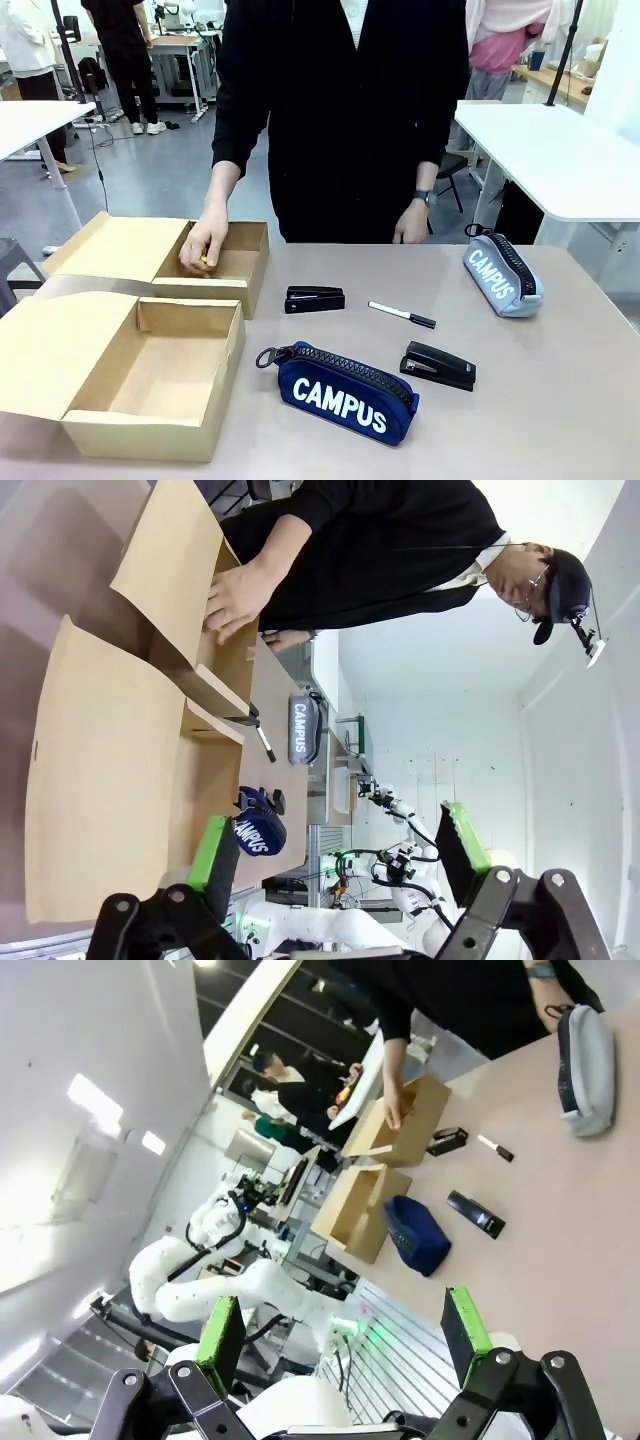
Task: Place items inside the box.
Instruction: Pick up a Pencil pouch or Stapler and place it inside the Mailer Box closest to the robot.
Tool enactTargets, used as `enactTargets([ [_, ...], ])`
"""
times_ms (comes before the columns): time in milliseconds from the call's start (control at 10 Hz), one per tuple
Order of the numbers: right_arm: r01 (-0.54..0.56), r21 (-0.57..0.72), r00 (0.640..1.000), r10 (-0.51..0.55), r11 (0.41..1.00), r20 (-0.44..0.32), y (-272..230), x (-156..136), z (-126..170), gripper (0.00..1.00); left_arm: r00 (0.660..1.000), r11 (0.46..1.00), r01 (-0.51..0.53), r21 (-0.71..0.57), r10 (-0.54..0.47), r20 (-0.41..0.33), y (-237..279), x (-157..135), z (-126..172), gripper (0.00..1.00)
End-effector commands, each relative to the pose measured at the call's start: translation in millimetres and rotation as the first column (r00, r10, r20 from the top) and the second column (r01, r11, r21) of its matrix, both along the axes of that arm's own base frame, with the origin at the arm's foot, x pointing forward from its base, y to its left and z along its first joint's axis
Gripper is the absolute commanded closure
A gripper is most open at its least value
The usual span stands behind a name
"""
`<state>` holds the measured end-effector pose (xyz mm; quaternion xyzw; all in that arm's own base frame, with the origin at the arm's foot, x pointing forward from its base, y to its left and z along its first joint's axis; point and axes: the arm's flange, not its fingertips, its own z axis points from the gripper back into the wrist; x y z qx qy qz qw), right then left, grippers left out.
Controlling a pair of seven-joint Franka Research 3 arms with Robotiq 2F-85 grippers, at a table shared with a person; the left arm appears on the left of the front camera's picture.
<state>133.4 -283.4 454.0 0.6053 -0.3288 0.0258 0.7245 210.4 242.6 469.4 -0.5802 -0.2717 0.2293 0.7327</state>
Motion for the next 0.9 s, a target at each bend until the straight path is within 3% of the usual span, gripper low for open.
enactTargets([
  [0,-0.047,-0.124,0.999,0.047,0.991,-0.006,22,1,4,0.0,1.0,1.0,0.0,-0.002,0.0,0.029,0,-1,2,0.0],
  [200,-0.276,-0.351,0.961,0.26,0.895,-0.092,108,41,1,0.0,1.0,1.0,0.0,-0.002,0.0,0.029,0,-1,2,0.0],
  [300,-0.35,-0.473,0.935,0.329,0.809,-0.129,152,56,-1,0.0,1.0,1.0,0.0,-0.002,0.0,0.029,0,-1,2,0.0],
  [500,-0.458,-0.617,0.867,0.475,0.64,-0.15,226,67,-11,0.0,1.0,1.0,0.0,-0.002,0.0,0.029,0,-1,2,0.0],
  [600,-0.519,-0.635,0.807,0.574,0.572,-0.142,261,63,-17,0.0,1.0,1.0,0.0,-0.002,0.0,0.029,0,-1,2,0.0],
  [700,-0.531,-0.673,0.779,0.61,0.515,-0.147,286,58,-22,0.0,1.0,1.0,0.0,-0.002,0.0,0.029,0,-1,2,0.0],
  [800,-0.541,-0.742,0.798,0.518,0.395,-0.306,303,54,-37,0.0,1.0,1.0,0.0,-0.002,0.0,0.029,0,-1,2,0.0],
])
